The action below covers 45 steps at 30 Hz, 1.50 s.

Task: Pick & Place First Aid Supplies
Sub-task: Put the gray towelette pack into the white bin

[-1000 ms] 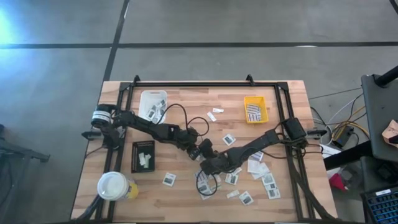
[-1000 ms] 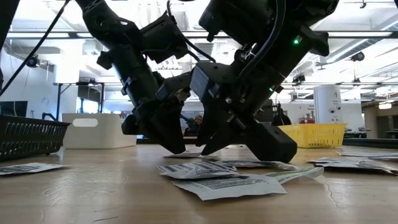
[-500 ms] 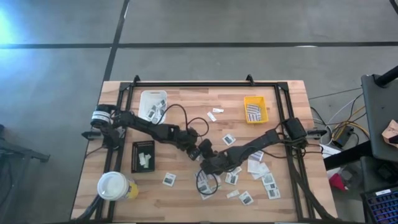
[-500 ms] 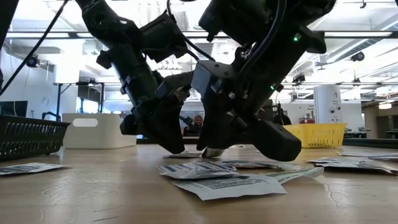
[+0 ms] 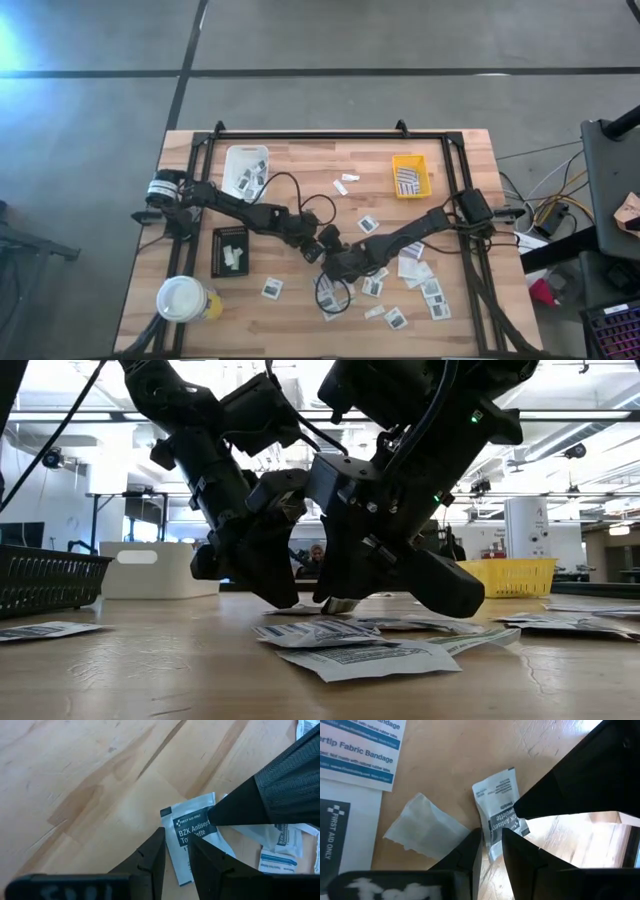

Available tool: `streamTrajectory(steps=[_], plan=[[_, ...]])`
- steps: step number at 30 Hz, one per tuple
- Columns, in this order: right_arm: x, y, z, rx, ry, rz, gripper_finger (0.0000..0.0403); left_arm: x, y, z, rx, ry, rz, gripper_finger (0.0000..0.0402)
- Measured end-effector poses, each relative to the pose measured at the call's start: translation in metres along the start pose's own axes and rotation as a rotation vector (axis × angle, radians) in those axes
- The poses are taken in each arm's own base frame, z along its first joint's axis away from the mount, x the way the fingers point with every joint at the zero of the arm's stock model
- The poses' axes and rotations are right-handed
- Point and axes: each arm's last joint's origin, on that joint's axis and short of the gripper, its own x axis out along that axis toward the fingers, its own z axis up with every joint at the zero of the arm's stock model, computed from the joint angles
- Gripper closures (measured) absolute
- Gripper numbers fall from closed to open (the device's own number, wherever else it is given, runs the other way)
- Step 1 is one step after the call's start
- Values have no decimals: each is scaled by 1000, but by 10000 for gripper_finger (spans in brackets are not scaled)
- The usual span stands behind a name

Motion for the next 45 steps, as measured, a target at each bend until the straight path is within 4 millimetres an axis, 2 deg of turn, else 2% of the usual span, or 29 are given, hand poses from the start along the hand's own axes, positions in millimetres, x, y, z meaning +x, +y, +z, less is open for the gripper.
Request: streamTrajectory(steps=[5, 12, 27, 31, 34, 39, 45], plan=[[2, 1, 0, 1, 2, -4, 326, 4, 1, -1, 0, 4, 6, 310], [3, -1, 2, 42, -26, -16, 334, 23, 10, -7, 2, 42, 39, 310], [4, -3, 0, 127, -20, -5, 393, 12, -1, 3, 65, 8, -48, 310], [3, -3, 0, 126, -21, -8, 394, 1, -4, 5, 123, -3, -53, 310], [-1, -3, 2, 141, -27, -16, 394, -14, -6, 5, 162, -7, -33, 310], [-13, -5, 2, 140, -24, -3, 395, -43, -11, 12, 220, -85, -6, 310], [-33, -14, 3, 194, -46, 3, 395, -68, -14, 12, 308, -121, 27, 310]])
